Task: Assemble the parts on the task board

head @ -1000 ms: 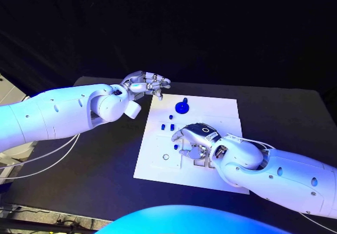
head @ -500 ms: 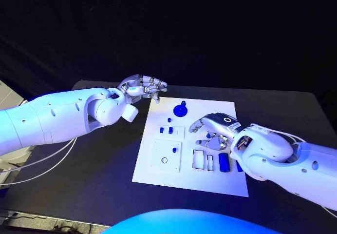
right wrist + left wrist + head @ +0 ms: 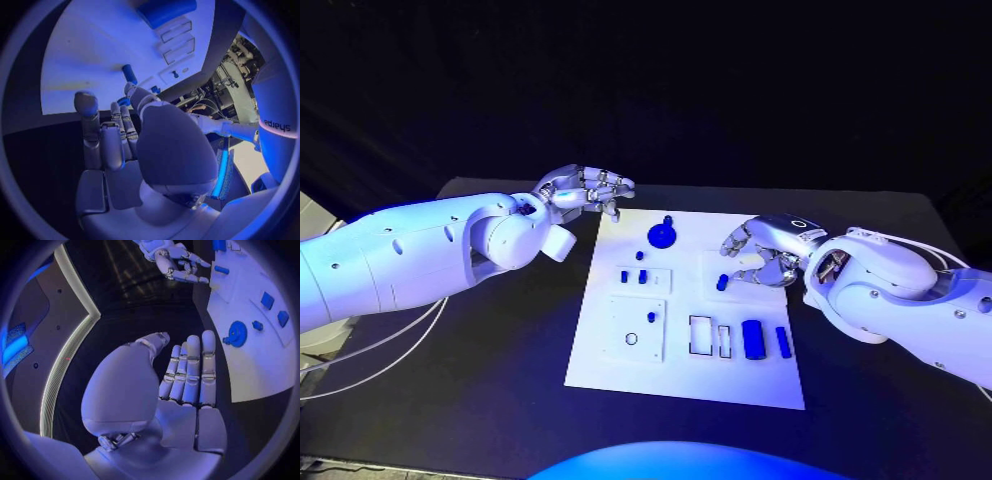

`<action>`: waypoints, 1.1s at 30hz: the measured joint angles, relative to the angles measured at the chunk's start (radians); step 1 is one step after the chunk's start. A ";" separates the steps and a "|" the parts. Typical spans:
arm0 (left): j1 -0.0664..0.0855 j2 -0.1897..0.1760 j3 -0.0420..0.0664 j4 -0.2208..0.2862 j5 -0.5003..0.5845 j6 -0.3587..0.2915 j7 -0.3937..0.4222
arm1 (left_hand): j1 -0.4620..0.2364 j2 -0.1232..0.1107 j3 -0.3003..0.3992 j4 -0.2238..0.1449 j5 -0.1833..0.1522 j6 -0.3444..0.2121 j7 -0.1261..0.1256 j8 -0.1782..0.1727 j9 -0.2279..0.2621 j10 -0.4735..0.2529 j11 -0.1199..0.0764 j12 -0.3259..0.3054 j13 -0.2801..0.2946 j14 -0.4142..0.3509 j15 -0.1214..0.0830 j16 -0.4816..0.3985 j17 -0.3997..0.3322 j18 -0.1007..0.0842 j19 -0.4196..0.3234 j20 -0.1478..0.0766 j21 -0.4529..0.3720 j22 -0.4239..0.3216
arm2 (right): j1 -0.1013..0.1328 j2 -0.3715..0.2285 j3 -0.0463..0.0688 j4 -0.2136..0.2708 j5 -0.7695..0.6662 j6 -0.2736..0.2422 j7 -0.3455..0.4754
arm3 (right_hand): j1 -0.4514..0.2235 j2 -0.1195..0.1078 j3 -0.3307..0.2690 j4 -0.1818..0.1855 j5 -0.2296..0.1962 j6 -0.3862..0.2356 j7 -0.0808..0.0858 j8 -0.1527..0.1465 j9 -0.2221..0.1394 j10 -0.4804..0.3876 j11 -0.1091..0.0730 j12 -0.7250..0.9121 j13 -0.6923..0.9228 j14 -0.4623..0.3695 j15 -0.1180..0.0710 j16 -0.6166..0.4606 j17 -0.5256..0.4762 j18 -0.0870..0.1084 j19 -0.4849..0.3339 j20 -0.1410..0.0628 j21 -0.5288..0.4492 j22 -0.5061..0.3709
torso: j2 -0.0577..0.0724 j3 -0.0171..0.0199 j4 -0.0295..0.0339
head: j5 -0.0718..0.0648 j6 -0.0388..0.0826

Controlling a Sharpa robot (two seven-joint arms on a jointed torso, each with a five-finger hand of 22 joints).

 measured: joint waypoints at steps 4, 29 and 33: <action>0.000 0.001 0.000 -0.002 -0.001 0.000 0.000 | 0.000 0.000 0.000 0.000 0.000 0.000 0.000 0.000 0.000 0.000 0.000 0.000 0.000 0.000 0.000 0.000 0.000 0.000 0.000 0.000 0.000 0.000 | -0.003 0.012 -0.001 -0.013 0.007 0.045 -0.004 | -0.001 -0.001 -0.004 0.004 0.000 0.000 0.000 0.000 0.000 -0.001 -0.001 0.000 0.001 0.000 0.000 0.000 0.000 0.000 0.000 0.000 0.000 0.000 | 0.001 0.0000 0.0004 | 0.000 0.000; 0.000 0.001 0.000 -0.005 -0.003 0.003 -0.002 | 0.000 0.000 0.000 0.000 0.000 0.000 0.000 0.000 0.000 0.000 0.000 0.000 0.000 0.000 0.000 0.000 0.000 0.000 0.000 0.000 0.000 0.001 | -0.019 0.047 -0.003 -0.030 0.031 0.101 -0.011 | -0.011 0.016 0.125 0.082 -0.023 0.047 0.004 0.014 0.006 0.155 -0.025 0.008 0.004 0.000 -0.018 0.009 0.005 -0.016 0.054 -0.011 0.087 0.104 | 0.000 -0.0006 0.0012 | 0.000 -0.004; 0.000 0.001 0.000 -0.005 -0.003 0.005 -0.003 | 0.000 0.000 -0.003 0.003 0.000 0.000 0.000 0.000 0.000 0.000 0.000 0.000 -0.001 0.000 0.000 0.000 0.001 0.000 0.000 0.000 0.000 0.001 | -0.021 0.049 -0.003 -0.031 0.036 0.091 -0.013 | -0.033 0.003 0.135 0.094 -0.048 0.047 0.004 0.014 0.008 0.156 -0.027 -0.004 0.004 0.000 -0.018 0.009 0.006 -0.016 0.054 -0.011 0.087 0.109 | 0.000 -0.0007 0.0009 | 0.000 -0.004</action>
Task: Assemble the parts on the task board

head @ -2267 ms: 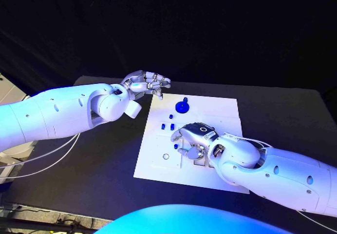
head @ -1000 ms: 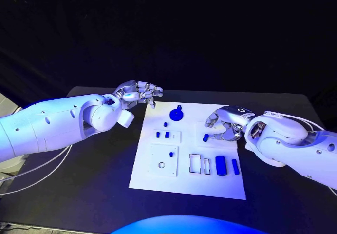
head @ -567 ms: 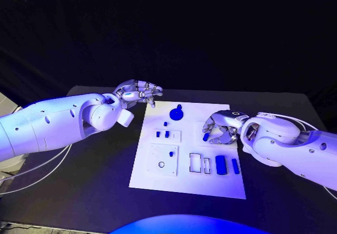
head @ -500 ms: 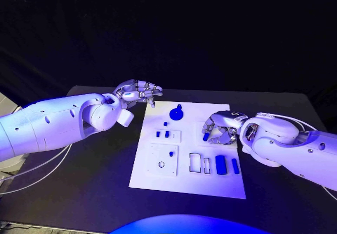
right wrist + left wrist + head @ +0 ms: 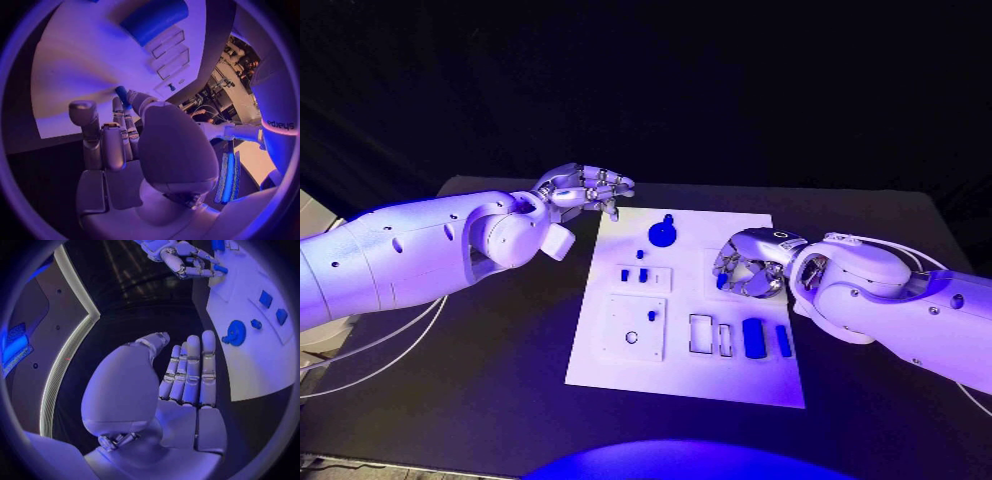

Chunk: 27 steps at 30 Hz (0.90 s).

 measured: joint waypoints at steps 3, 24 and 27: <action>0.000 0.000 0.000 0.000 0.000 0.002 -0.001 | 0.000 0.000 0.000 0.000 0.000 0.000 0.000 0.000 0.000 0.000 0.000 0.000 0.000 0.000 0.000 0.000 0.000 0.000 0.000 0.000 0.000 0.000 | -0.001 0.002 0.000 -0.002 0.002 -0.004 -0.005 | -0.017 -0.009 -0.007 0.019 -0.036 -0.001 -0.001 0.000 0.001 0.000 0.000 -0.007 0.001 0.000 0.000 0.004 0.000 0.000 0.000 0.000 0.000 0.001 | 0.000 0.0002 -0.0001 | 0.000 0.000; 0.000 -0.001 0.000 0.000 0.001 0.012 -0.009 | 0.000 0.000 -0.003 0.003 0.000 -0.004 0.004 -0.004 -0.001 -0.004 0.004 0.000 0.000 0.000 0.000 0.000 0.000 0.000 0.000 0.000 0.000 0.001 | -0.009 0.013 -0.001 -0.006 -0.010 -0.020 -0.033 | -0.001 0.007 0.006 0.033 -0.049 0.044 -0.018 0.032 0.022 0.062 -0.014 0.001 0.017 -0.001 -0.010 0.007 0.003 0.000 0.011 -0.011 0.001 0.012 | 0.000 0.0001 0.0001 | -0.001 -0.004; 0.000 -0.001 0.000 0.000 0.001 0.013 -0.009 | 0.000 0.000 -0.003 0.003 0.000 -0.004 0.004 -0.004 -0.001 -0.004 0.004 0.000 0.000 0.000 0.000 0.000 0.000 0.000 0.000 0.000 0.000 0.001 | -0.009 0.012 -0.001 -0.006 -0.013 -0.036 -0.034 | 0.005 0.040 0.031 0.036 -0.038 0.078 -0.032 0.052 0.032 0.118 -0.036 0.029 0.044 0.000 -0.025 0.013 0.013 0.000 0.022 -0.022 0.023 0.032 | 0.000 0.0001 0.0000 | -0.001 -0.004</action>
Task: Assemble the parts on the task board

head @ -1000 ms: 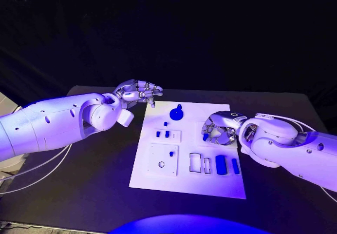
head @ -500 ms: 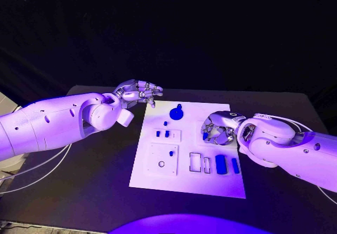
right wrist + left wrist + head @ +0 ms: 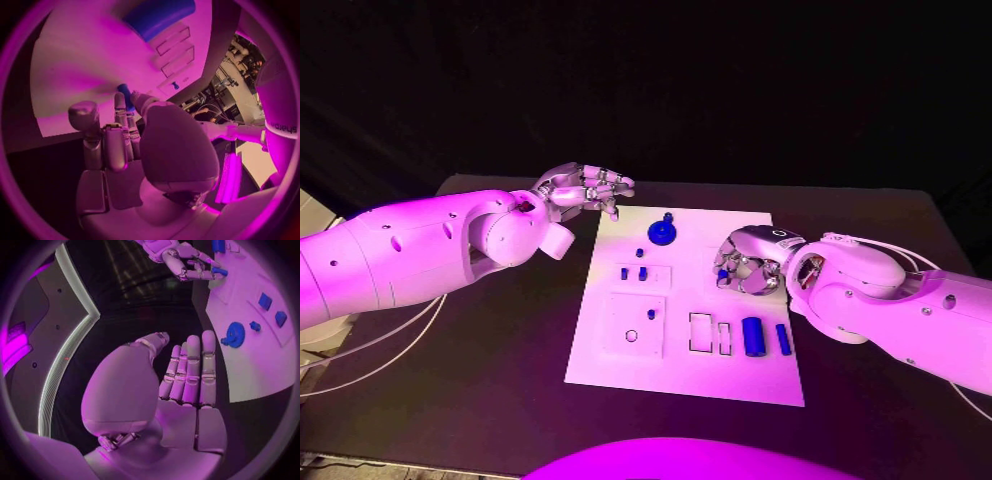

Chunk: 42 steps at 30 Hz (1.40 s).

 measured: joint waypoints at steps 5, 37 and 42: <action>0.000 0.001 0.000 0.000 0.000 0.001 0.000 | 0.000 0.000 0.000 0.000 0.000 0.000 0.000 0.000 0.000 0.000 0.000 0.000 0.000 0.000 0.000 0.000 0.000 0.000 0.000 0.000 0.000 0.000 | -0.003 -0.002 -0.001 0.004 -0.001 -0.039 -0.005 | -0.002 0.004 0.013 -0.006 0.045 0.011 -0.008 0.018 0.007 0.026 -0.012 0.003 0.008 0.000 -0.007 0.000 0.002 0.000 0.005 -0.005 0.003 0.013 | 0.000 0.0000 0.0001 | -0.001 0.003; 0.000 0.002 0.000 -0.002 0.000 0.004 -0.001 | 0.000 0.000 0.000 0.000 0.000 0.000 0.000 0.000 0.000 -0.004 -0.004 0.000 0.000 0.000 0.000 0.000 0.001 0.000 -0.004 0.004 0.000 0.001 | 0.006 -0.071 0.005 0.206 0.005 -0.229 -0.001 | 0.020 0.016 0.075 -0.073 0.073 0.001 -0.009 0.018 0.007 0.052 -0.011 -0.016 0.032 0.000 -0.014 0.000 0.000 -0.015 0.009 -0.009 0.008 0.031 | -0.001 -0.0007 -0.0001 | 0.010 0.002; 0.000 0.004 0.000 -0.003 0.000 0.004 -0.001 | 0.000 0.000 0.000 0.000 0.000 0.000 0.000 0.000 0.000 -0.004 -0.004 0.000 0.000 0.000 0.000 0.000 0.001 0.000 -0.004 0.004 0.000 0.001 | -0.011 -0.029 0.005 0.214 0.015 -0.240 0.016 | 0.020 0.016 0.075 -0.073 0.072 -0.003 -0.009 0.024 0.007 0.053 -0.010 -0.016 0.032 0.000 -0.014 0.000 0.000 -0.015 0.009 -0.009 0.008 0.031 | -0.001 -0.0006 -0.0013 | 0.016 0.000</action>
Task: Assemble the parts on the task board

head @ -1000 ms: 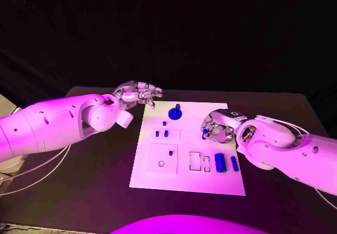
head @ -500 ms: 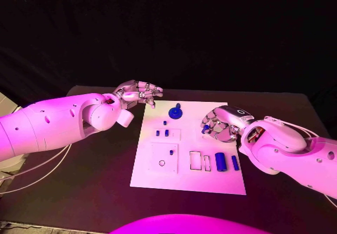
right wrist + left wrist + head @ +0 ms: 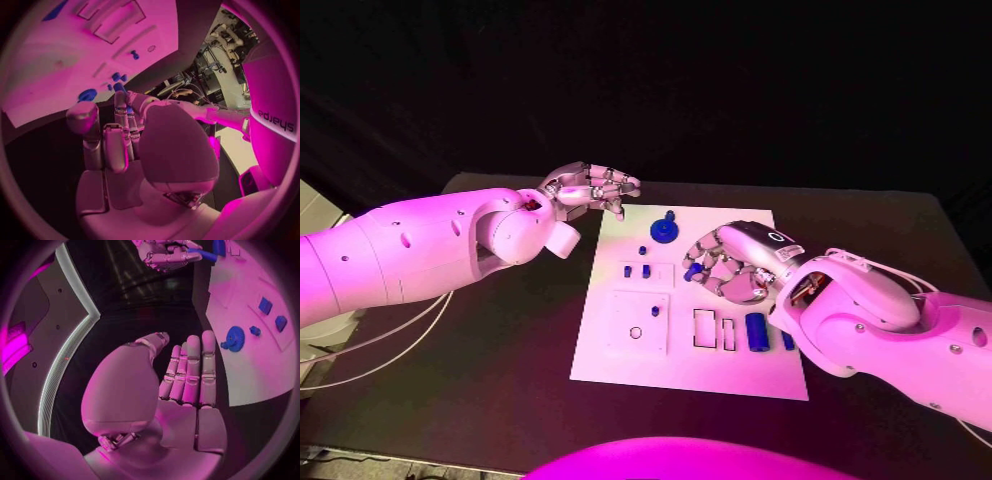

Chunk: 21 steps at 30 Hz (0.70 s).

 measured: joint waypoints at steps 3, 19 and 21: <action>0.000 0.003 0.000 0.000 0.000 0.000 0.000 | 0.000 0.000 0.000 0.000 0.000 0.000 0.000 0.000 0.000 0.000 0.000 0.000 0.000 0.000 0.000 0.000 0.000 0.000 0.000 0.000 0.000 0.000 | -0.018 0.035 -0.001 -0.004 0.004 -0.004 0.011 | 0.000 0.000 0.000 -0.002 0.000 -0.002 -0.001 0.000 0.000 0.000 0.000 -0.002 0.000 0.000 0.000 0.000 0.000 0.000 0.000 0.000 0.000 0.000 | 0.000 0.0004 -0.0006 | 0.004 -0.001; -0.001 0.011 0.000 -0.001 0.000 0.000 0.002 | 0.004 0.004 0.000 0.000 0.000 0.000 0.000 0.000 0.000 0.000 0.000 0.000 0.000 -0.004 0.003 0.000 0.001 0.000 0.000 0.000 0.000 0.000 | -0.113 0.174 -0.010 -0.081 0.008 -0.008 0.061 | -0.003 -0.003 0.007 -0.009 -0.003 -0.010 0.000 0.021 0.000 0.000 0.004 -0.004 0.002 0.000 0.000 0.000 -0.003 0.000 0.000 0.000 0.000 -0.004 | 0.001 -0.0008 0.0025 | 0.031 -0.013; -0.001 0.012 0.000 -0.001 0.000 0.000 0.002 | 0.004 0.004 0.000 0.000 0.000 0.000 0.000 0.000 0.000 0.000 0.000 0.000 0.000 -0.004 0.004 0.000 0.001 0.000 0.000 0.000 0.000 0.000 | -0.118 0.180 -0.010 -0.089 0.008 -0.007 0.062 | -0.006 -0.006 0.007 -0.009 -0.004 -0.010 0.000 0.025 0.000 0.000 0.004 -0.004 0.002 0.000 0.000 0.000 -0.003 0.000 0.000 0.000 0.000 -0.004 | 0.001 -0.0012 0.0025 | 0.033 -0.014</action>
